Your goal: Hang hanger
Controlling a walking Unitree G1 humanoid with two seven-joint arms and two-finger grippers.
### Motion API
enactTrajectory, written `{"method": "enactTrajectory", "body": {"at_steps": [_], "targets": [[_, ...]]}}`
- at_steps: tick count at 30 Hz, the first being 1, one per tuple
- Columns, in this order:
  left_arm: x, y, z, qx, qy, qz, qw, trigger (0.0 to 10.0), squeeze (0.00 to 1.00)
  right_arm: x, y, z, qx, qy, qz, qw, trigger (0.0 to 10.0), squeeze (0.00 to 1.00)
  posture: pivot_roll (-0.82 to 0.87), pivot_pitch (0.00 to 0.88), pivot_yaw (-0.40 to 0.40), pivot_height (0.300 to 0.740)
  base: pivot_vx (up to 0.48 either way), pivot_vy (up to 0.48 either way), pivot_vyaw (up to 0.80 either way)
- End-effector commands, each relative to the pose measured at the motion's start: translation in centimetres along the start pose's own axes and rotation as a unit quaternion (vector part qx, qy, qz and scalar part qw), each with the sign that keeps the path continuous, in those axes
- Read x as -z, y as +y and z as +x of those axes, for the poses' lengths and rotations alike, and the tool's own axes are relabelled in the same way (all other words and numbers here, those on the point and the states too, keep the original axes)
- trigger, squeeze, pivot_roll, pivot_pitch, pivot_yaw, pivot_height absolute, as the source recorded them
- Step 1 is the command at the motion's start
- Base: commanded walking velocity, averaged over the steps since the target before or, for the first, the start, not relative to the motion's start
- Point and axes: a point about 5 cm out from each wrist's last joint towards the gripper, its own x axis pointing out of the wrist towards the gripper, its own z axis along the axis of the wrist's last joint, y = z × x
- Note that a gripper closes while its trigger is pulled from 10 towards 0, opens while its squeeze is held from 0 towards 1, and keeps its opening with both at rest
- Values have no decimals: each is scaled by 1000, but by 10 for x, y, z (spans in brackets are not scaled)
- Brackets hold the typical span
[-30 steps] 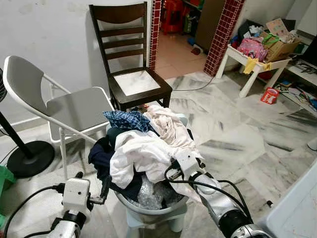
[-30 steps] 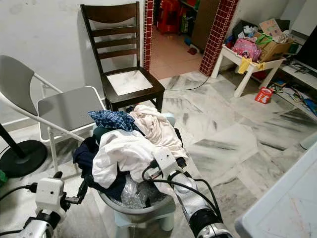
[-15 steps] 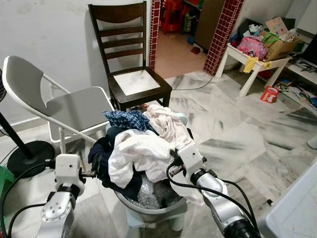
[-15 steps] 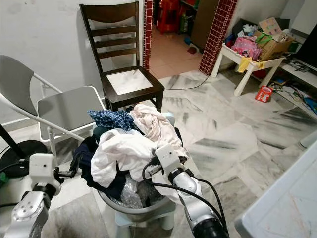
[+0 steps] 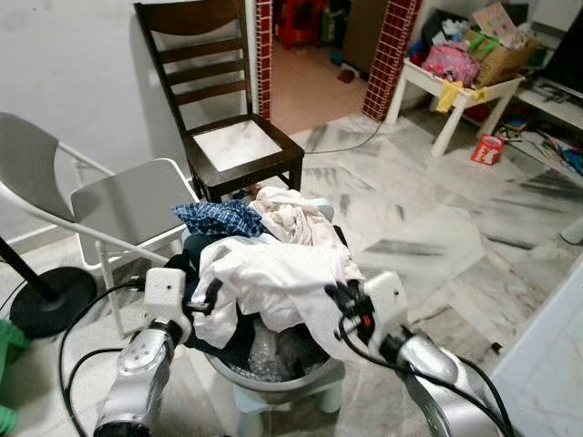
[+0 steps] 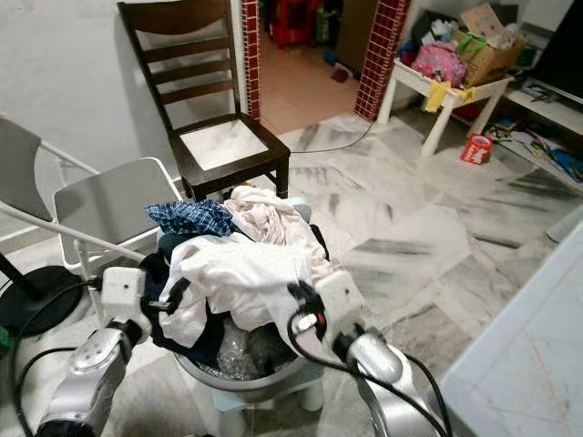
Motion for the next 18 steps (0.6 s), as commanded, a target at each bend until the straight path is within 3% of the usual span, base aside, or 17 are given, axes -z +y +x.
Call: {"method": "enactTrajectory", "body": {"at_steps": [1,2,3,18], "targets": [[5,-2,1,12,8,-5,1000,941,0,-4,7,-3,-23,6,-18,1000,10000,0,-116,110,15,740,0,0,0],[5,-2,1,14,8,-5,1000,941,0,-3,8,-4,-26,10,-22,999,10000,0,-116,110,16,740,0,0,0],[6,-3,1,16,8,-6,1000,0,0,-1,10,-4,-34,15,-27,999,10000,0,-115,109,15,740,0,0,0],[30,-15,-3,69,39,-22,997,0,0,0,2,-2,-38,41,-55,997,10000,0,-99,95,3,740,0,0,0]]}}
